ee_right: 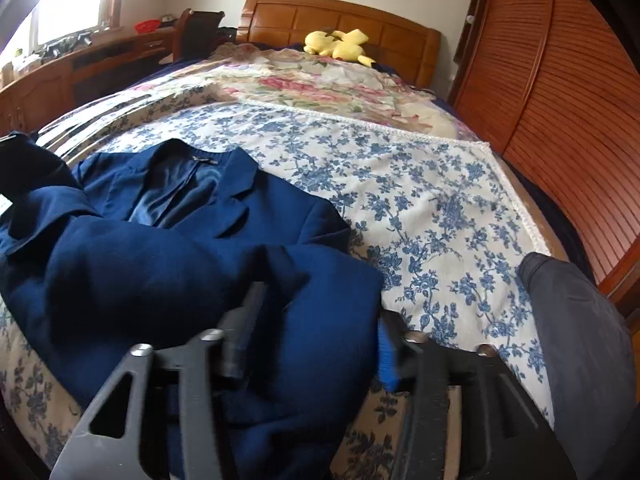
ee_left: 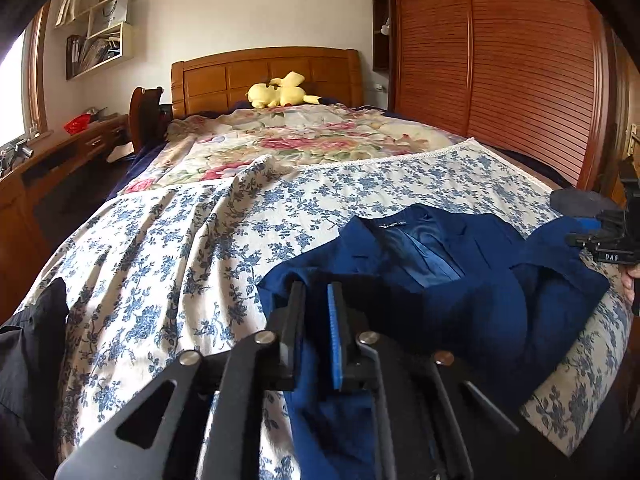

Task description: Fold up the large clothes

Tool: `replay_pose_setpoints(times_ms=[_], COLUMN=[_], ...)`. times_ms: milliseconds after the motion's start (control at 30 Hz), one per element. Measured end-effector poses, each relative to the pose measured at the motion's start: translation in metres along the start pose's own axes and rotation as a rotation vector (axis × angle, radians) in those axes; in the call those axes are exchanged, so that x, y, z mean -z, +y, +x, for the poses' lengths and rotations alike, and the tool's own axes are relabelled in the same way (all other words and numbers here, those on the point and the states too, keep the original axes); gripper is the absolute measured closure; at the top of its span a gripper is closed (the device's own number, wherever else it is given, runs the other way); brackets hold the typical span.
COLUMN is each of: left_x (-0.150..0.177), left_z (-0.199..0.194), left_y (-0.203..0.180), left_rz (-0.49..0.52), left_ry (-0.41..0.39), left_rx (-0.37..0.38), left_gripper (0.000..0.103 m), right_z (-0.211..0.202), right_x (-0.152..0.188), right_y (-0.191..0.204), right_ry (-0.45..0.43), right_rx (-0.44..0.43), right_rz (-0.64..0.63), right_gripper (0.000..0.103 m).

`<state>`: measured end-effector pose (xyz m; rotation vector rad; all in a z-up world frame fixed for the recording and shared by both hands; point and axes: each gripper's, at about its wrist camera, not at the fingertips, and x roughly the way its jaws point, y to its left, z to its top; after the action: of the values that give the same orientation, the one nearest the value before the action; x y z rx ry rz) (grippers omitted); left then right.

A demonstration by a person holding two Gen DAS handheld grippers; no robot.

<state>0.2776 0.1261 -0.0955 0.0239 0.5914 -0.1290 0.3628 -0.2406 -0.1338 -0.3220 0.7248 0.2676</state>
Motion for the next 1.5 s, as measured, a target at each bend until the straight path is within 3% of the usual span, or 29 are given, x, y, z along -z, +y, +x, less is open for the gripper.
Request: replay_pose_setpoints(times_ms=[167, 433, 667, 867, 1033, 1067, 1133, 1167, 1500], left_x=[0.007, 0.025, 0.039, 0.045, 0.045, 0.044, 0.043, 0.043, 0.044], left_z=[-0.008, -0.008, -0.006, -0.007, -0.006, -0.006, -0.005, -0.005, 0.001], left_y=[-0.001, -0.017, -0.026, -0.03, -0.032, -0.032, -0.031, -0.03, -0.026], left_rz=[-0.006, -0.005, 0.004, 0.01, 0.019, 0.018, 0.014, 0.013, 0.008], left_ry=[0.0, 0.021, 0.057, 0.064, 0.063, 0.063, 0.062, 0.063, 0.064], left_rx=[0.041, 0.107, 0.125, 0.134, 0.139, 0.141, 0.141, 0.143, 0.134], left_gripper=[0.07, 0.066, 0.066, 0.066, 0.065, 0.065, 0.065, 0.065, 0.065], right_z=[-0.018, -0.011, 0.01, 0.035, 0.056, 0.062, 0.074, 0.078, 0.092], right_x=[-0.011, -0.026, -0.024, -0.013, -0.024, -0.029, -0.038, -0.043, -0.115], right_y=[0.016, 0.069, 0.113, 0.118, 0.104, 0.1, 0.097, 0.095, 0.084], right_ry=[-0.022, 0.008, 0.082, 0.154, 0.19, 0.202, 0.227, 0.227, 0.108], right_rx=[-0.036, -0.167, -0.205, -0.063, -0.032, -0.031, -0.037, -0.024, 0.033], right_rz=[-0.004, -0.066, -0.161, -0.273, -0.32, -0.316, -0.319, -0.33, -0.29], right_gripper=[0.047, 0.045, 0.045, 0.045, 0.045, 0.047, 0.087, 0.097, 0.097])
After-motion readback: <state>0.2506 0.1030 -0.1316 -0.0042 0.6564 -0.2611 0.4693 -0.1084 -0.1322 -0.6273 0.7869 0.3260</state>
